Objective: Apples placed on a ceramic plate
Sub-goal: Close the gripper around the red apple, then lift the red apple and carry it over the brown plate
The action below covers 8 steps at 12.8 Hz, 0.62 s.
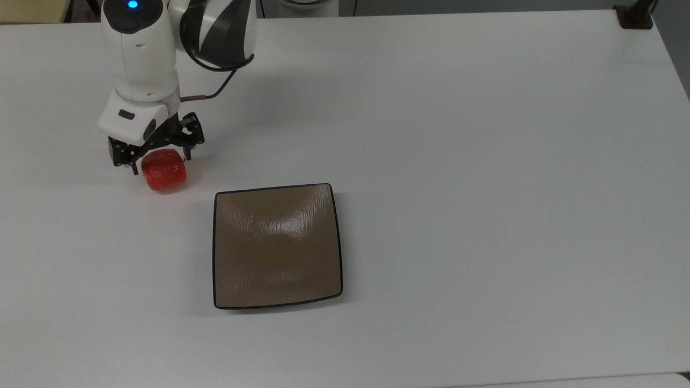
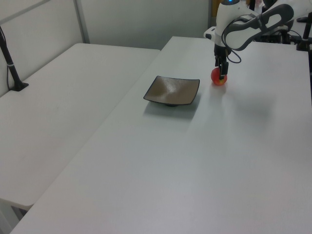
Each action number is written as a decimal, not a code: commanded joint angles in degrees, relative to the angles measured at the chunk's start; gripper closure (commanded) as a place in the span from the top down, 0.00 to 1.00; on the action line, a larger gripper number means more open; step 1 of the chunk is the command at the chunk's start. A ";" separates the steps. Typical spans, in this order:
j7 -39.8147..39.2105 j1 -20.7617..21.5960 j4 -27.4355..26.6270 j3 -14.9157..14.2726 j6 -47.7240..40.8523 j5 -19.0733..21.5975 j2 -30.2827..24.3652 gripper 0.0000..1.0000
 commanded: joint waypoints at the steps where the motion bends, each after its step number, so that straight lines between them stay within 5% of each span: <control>1: -1.95 -0.59 -0.71 0.25 1.31 -1.25 -0.05 0.56; 3: -1.95 -0.68 -0.63 0.25 1.31 -0.99 -0.05 0.49; 8: 1.02 -0.76 0.25 2.18 1.13 0.41 -2.41 0.50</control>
